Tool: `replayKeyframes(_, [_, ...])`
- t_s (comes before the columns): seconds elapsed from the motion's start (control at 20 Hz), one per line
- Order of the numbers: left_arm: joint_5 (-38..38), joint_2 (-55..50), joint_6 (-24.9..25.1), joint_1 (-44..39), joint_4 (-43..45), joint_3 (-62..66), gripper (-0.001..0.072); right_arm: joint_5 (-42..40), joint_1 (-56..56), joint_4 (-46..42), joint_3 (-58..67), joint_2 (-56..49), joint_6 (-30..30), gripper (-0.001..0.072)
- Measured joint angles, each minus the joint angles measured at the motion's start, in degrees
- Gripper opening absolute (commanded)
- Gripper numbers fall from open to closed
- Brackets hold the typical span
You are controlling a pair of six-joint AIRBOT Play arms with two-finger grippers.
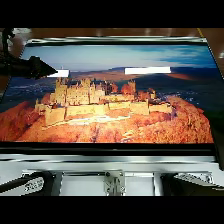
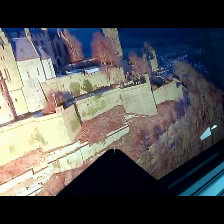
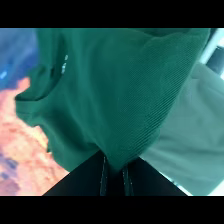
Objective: Fold the shirts.
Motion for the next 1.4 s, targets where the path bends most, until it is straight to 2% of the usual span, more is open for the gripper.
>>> replayKeyframes(0.15, [-0.2,0.0,-1.4,0.0,-0.1,0.0,0.0033,-0.1,-2.3,-2.9,-2.1,-1.6,1.4,0.0066])
replayKeyframes(0.2, [-0.2,0.0,-1.5,-0.1,-0.1,0.0,0.0033,-0.2,-3.5,-3.4,-3.9,-1.9,2.3,0.0090])
replayKeyframes(0.25, [-0.2,0.0,-1.8,-0.3,-0.1,0.0,0.0033,-0.7,-4.6,-4.0,-5.9,-2.1,3.0,0.0231])
replayKeyframes(0.3, [-0.1,0.0,-1.9,-0.5,-0.1,0.0,0.0033,-0.7,-5.9,-4.2,-8.6,-2.3,3.7,0.0506])
replayKeyframes(0.35, [0.3,0.0,-2.1,-0.9,-0.2,0.0,0.0033,-0.6,-7.2,-3.9,-11.3,-2.3,3.8,0.0669])
replayKeyframes(0.55, [2.4,0.0,-2.3,-2.4,-0.2,0.0,0.0033,0.9,-10.5,0.0,-18.2,-2.0,1.0,0.0660])
replayKeyframes(0.6, [3.1,0.0,-2.3,-2.7,-0.2,0.0,0.0032,0.6,-10.9,0.9,-18.1,-1.3,0.9,0.0545])
replayKeyframes(0.65, [3.7,0.0,-2.3,-3.1,-0.1,0.0,0.0032,-0.3,-10.9,2.2,-17.4,-0.4,0.7,0.0503])
replayKeyframes(0.75, [5.4,-0.1,-2.3,-4.9,1.1,0.0,0.0031,-4.3,-9.3,6.5,-15.4,2.8,-1.9,0.0504])
replayKeyframes(0.85, [7.0,-0.2,-3.4,-8.7,6.0,0.0,0.0031,-9.3,-4.7,11.2,-14.2,6.8,-6.1,0.0503])
replayKeyframes(0.95, [7.5,-0.7,-8.6,-14.2,15.8,0.0,0.0033,-12.7,2.5,13.7,-13.6,10.0,-9.7,0.0503])
replayKeyframes(1.0, [6.6,-1.2,-12.7,-17.3,22.2,0.0,0.0086,-13.7,7.4,13.9,-13.4,11.2,-10.7,0.0510])
replayKeyframes(1.05, [4.8,-1.7,-16.1,-20.1,27.9,0.0,0.0385,-13.8,12.4,13.2,-13.3,12.0,-11.0,0.0619])
replayKeyframes(1.1, [2.5,-2.4,-19.0,-22.7,33.2,0.1,0.0680,-13.0,18.1,10.9,-13.2,12.2,-10.2,0.0699])
replayKeyframes(1.25, [-4.1,-4.4,-23.8,-28.3,44.1,0.2,0.0686,-7.8,32.8,1.3,-13.0,11.0,-5.0,0.0698])
replayKeyframes(1.4, [-7.2,-5.5,-26.0,-30.7,49.6,0.2,0.0685,-3.7,43.5,-4.9,-13.0,9.6,-2.0,0.0698])
